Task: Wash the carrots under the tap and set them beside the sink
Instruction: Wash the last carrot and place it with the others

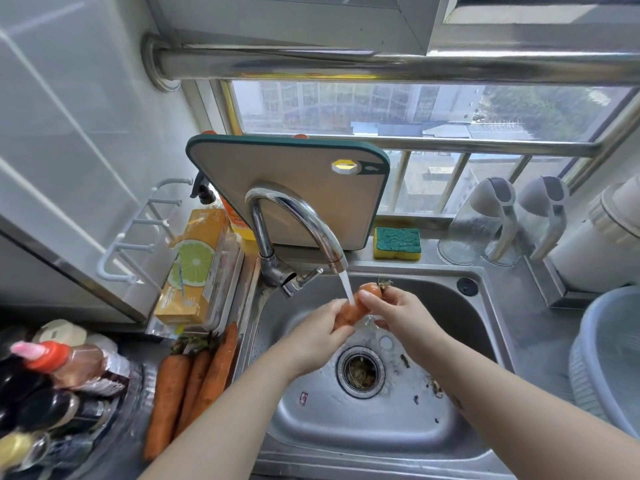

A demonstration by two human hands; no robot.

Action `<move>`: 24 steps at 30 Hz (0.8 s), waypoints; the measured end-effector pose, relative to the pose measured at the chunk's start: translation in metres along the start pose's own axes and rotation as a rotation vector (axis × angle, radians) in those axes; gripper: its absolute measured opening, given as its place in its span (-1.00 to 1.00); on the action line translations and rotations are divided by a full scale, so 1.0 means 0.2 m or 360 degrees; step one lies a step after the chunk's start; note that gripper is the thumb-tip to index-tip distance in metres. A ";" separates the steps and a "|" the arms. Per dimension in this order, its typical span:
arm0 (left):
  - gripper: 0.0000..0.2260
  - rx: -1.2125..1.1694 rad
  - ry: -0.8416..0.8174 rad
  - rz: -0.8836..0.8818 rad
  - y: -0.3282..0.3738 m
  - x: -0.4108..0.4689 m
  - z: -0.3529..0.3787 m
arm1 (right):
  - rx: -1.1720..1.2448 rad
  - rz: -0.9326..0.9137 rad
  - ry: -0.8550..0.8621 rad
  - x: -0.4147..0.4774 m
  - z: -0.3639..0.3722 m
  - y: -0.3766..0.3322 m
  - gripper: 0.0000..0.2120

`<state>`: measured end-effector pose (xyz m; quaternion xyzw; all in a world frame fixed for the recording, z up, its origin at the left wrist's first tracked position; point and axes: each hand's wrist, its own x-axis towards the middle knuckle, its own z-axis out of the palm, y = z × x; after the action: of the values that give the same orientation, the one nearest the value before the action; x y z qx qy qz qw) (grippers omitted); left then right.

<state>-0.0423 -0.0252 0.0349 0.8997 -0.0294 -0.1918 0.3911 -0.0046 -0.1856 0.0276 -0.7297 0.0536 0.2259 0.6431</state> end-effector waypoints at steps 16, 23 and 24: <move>-0.73 -0.0577 -0.0171 -0.0081 0.02 0.03 -0.10 | -0.0055 -0.0035 0.0141 0.02 0.00 -0.08 -0.80; -0.79 0.0006 -0.0023 0.0083 -0.05 0.06 -0.05 | -0.0028 0.0037 0.0198 0.01 0.00 -0.07 -0.78; -0.74 0.0024 -0.0026 0.0094 -0.06 0.06 -0.05 | -0.0030 0.0020 0.0180 0.01 0.00 -0.07 -0.80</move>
<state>-0.0287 -0.0132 0.0281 0.8997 -0.0605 -0.1873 0.3896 0.0020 -0.1837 0.0407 -0.7469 0.0924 0.1890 0.6308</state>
